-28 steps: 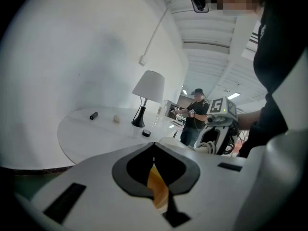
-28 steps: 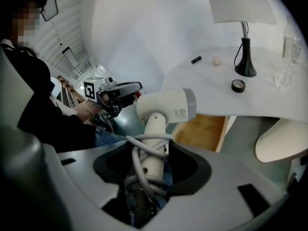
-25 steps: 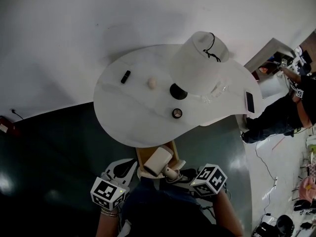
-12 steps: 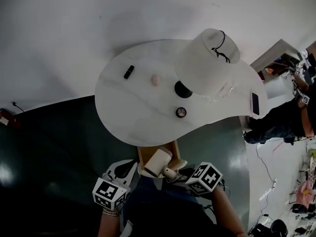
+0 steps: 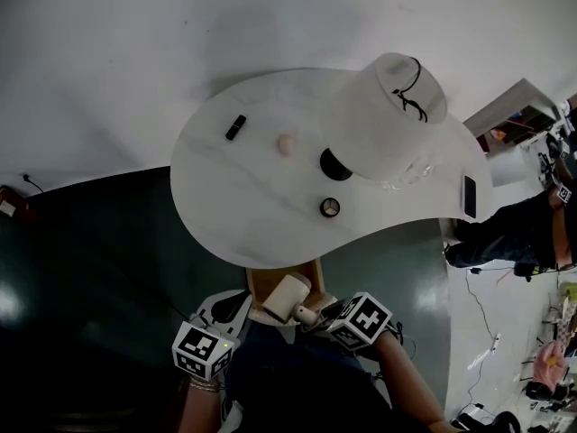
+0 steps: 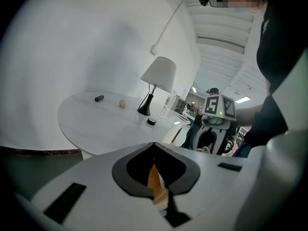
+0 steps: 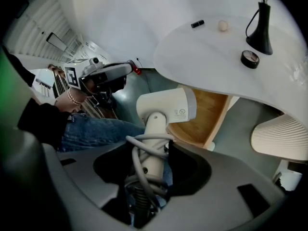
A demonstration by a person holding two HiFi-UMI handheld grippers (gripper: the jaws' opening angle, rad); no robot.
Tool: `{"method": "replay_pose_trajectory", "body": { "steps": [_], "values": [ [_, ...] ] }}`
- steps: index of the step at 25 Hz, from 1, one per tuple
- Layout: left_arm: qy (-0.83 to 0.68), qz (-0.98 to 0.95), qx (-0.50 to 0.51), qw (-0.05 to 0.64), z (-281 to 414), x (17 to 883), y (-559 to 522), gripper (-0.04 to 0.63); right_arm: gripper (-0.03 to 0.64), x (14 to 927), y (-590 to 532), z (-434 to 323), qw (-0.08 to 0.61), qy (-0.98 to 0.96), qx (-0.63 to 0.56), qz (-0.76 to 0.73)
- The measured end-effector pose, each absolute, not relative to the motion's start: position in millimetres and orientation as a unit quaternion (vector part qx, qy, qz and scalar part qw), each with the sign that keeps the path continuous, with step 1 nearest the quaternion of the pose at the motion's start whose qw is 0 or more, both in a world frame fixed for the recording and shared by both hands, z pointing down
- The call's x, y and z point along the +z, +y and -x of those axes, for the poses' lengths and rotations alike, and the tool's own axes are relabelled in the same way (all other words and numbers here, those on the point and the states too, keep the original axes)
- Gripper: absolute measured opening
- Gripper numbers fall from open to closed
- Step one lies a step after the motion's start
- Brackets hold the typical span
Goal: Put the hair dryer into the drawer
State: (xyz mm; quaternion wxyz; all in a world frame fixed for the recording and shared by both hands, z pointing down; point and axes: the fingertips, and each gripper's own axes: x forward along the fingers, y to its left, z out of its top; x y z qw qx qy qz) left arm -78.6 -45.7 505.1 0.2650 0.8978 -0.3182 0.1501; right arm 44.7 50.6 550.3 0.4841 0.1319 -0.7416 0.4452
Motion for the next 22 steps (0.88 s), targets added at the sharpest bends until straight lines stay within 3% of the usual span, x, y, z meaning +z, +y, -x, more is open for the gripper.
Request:
{"method": "replay_pose_trajectory", "body": {
  "steps": [22],
  "values": [
    [-0.293,-0.893,0.189,0.283,74,537,-39,0.012,0.231,586,24,-43,0.501,-0.723,0.446,-0.165]
  ]
}}
